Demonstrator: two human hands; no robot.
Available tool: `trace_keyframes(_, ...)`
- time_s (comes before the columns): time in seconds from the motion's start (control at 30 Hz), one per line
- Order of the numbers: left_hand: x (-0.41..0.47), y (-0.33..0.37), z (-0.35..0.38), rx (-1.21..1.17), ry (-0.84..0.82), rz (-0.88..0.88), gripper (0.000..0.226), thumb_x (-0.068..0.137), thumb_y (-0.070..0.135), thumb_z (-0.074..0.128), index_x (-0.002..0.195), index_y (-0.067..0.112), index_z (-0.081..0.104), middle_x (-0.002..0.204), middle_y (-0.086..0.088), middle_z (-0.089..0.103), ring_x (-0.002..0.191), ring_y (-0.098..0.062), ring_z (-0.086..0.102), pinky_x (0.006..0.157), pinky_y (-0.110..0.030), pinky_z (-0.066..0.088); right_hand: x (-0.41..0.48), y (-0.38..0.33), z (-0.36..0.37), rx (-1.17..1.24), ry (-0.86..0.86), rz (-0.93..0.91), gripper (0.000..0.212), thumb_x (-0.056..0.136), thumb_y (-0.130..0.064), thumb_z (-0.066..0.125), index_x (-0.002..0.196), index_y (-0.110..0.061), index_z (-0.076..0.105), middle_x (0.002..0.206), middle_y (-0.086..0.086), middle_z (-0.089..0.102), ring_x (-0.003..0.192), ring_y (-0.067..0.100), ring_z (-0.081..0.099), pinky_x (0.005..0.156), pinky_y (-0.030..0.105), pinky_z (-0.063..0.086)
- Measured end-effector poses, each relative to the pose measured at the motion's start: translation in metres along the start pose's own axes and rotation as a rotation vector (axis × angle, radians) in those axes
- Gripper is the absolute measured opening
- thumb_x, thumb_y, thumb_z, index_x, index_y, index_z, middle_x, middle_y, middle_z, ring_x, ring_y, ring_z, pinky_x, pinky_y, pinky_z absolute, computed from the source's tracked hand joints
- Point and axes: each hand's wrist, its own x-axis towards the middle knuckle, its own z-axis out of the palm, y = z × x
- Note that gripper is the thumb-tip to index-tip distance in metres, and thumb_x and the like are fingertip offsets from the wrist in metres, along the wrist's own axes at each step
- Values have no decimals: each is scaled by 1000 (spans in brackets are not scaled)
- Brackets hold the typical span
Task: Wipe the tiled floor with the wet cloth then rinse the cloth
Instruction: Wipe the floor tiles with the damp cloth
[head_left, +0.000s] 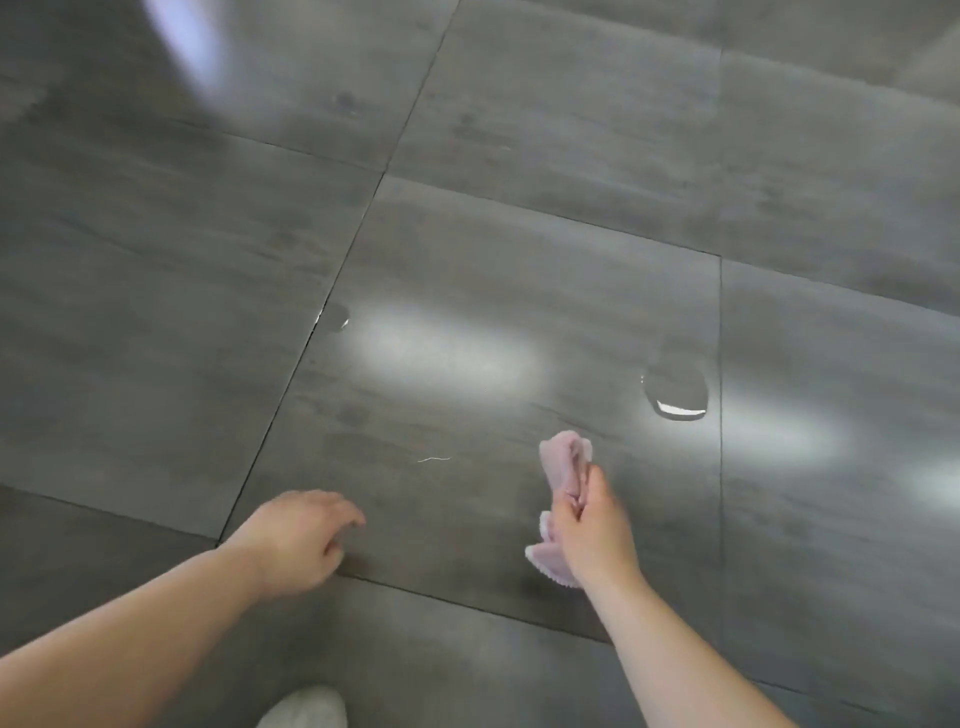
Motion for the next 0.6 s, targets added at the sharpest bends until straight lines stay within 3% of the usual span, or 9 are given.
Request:
trace_keyframes(0.07,31,-25,31,71,162,144,45,75,13,52,118,28,51,119,8,60,113,-11,57,94,-20,42,26,27,40,-132,-197,-187,42,78,-35,47,118,-23,48,101,-4,60,91,19,59,81,24,45)
trace_keyframes(0.13,56,-40,50,96,202,248,49,48,24,60,95,34,57,90,14,70,82,-6,69,74,-17,51,43,53,62,-447,-247,-391,52,69,-44,46,118,-27,52,119,-6,62,108,14,60,100,15,30)
trace_keyframes(0.17,63,-43,53,108,198,254,48,45,27,58,92,35,55,86,15,71,77,-5,69,76,-17,49,46,64,65,-542,-204,-478,54,66,-44,48,116,-27,53,116,-4,65,106,14,63,101,14,27)
trace_keyframes(0.23,73,-42,59,71,267,197,41,59,28,46,100,30,52,95,7,72,85,-12,70,86,-23,37,37,73,63,-611,-159,-545,49,65,-44,49,112,-31,50,108,-2,70,101,18,66,100,23,35)
trace_keyframes(0.3,75,-40,61,-7,381,23,44,74,28,39,115,18,55,116,-9,66,105,-24,64,96,-29,26,32,76,57,-714,-147,-590,55,67,-47,43,120,-33,44,118,-2,61,116,22,52,105,28,20)
trace_keyframes(0.37,80,-49,65,-120,430,-225,46,91,26,36,137,17,36,147,-11,33,137,-25,31,111,-35,10,40,82,55,-884,-115,-700,76,66,-54,37,139,-38,23,130,0,44,134,23,23,107,37,5)
trace_keyframes(0.43,81,-66,82,-198,340,-385,53,95,36,23,144,22,7,156,-2,-1,144,-19,-2,115,-38,-4,59,81,62,-1042,-155,-797,92,64,-62,34,145,-36,-1,137,5,35,143,26,-4,105,43,4)
trace_keyframes(0.53,87,-78,101,-231,327,-393,81,71,58,-7,143,22,-5,152,4,-14,142,-18,-12,113,-39,-11,70,78,96,-1053,-178,-921,82,61,-67,32,139,-44,22,154,14,10,142,34,-16,104,52,7)
trace_keyframes(0.6,88,-81,105,-219,304,-387,92,58,57,-14,142,20,-7,152,3,-13,142,-18,-13,112,-38,-13,63,72,116,-1040,-244,-983,68,62,-63,31,127,-44,34,151,14,14,142,38,-8,104,55,5)
